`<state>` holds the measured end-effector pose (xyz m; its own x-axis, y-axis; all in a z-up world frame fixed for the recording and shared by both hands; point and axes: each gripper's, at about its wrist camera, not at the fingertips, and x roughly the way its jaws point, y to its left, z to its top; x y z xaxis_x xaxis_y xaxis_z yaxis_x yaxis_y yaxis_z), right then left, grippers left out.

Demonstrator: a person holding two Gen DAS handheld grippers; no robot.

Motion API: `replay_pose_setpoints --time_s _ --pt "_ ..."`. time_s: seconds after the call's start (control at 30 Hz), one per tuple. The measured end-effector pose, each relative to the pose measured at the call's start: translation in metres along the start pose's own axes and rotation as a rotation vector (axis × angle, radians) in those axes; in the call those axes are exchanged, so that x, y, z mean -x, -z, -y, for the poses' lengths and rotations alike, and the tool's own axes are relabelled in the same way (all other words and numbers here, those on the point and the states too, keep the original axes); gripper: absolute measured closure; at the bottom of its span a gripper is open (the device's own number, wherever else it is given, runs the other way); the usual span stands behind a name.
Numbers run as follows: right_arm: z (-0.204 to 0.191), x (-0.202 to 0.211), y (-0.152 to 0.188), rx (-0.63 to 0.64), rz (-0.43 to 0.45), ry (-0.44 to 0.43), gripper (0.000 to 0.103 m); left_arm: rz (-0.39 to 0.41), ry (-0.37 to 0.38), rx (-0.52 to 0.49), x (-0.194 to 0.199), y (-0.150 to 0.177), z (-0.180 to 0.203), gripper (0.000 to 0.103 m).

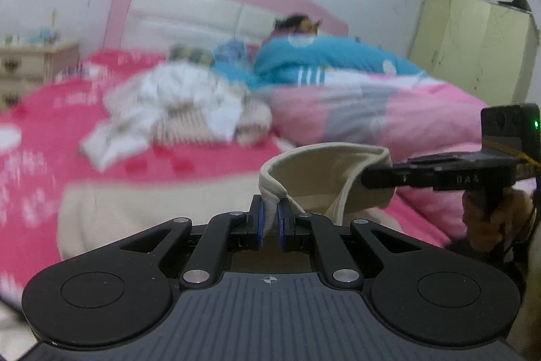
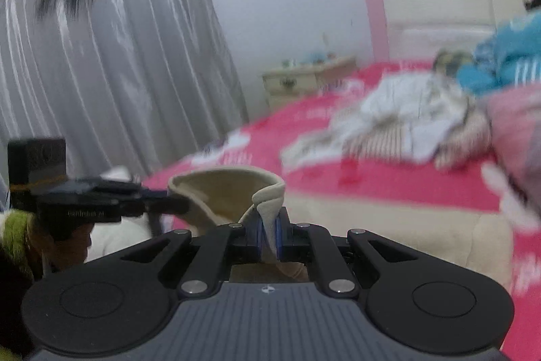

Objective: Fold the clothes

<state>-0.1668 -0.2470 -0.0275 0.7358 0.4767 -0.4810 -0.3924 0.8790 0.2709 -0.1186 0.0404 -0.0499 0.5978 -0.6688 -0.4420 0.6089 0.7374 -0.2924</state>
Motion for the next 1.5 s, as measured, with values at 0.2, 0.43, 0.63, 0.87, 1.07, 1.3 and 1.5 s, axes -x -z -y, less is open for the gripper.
replay_pose_setpoints --time_s 0.2,0.43,0.63,0.87,1.07,1.3,1.5 --pt "-0.004 -0.013 0.045 -0.028 -0.235 0.082 0.09 -0.219 -0.04 -0.043 -0.008 0.055 0.004 0.084" --pt "0.01 0.008 0.045 -0.253 -0.38 0.0 0.049 -0.3 -0.027 0.084 0.013 0.064 -0.017 0.07" --pt "0.036 0.033 0.022 -0.485 -0.234 -0.019 0.056 -0.189 -0.035 0.208 0.016 0.041 -0.031 0.069" --pt "0.008 -0.031 0.015 -0.215 -0.341 0.046 0.076 -0.232 0.026 0.164 -0.033 0.039 -0.013 0.069" --pt "0.012 -0.075 0.06 -0.165 -0.577 0.108 0.084 -0.367 0.003 0.035 -0.047 0.07 -0.002 0.069" --pt "0.001 -0.053 0.038 -0.146 -0.541 0.103 0.08 -0.403 0.017 0.051 -0.032 0.074 -0.007 0.069" --pt "-0.011 -0.042 0.003 -0.088 -0.372 0.067 0.08 -0.339 -0.052 0.195 -0.01 0.062 -0.025 0.066"
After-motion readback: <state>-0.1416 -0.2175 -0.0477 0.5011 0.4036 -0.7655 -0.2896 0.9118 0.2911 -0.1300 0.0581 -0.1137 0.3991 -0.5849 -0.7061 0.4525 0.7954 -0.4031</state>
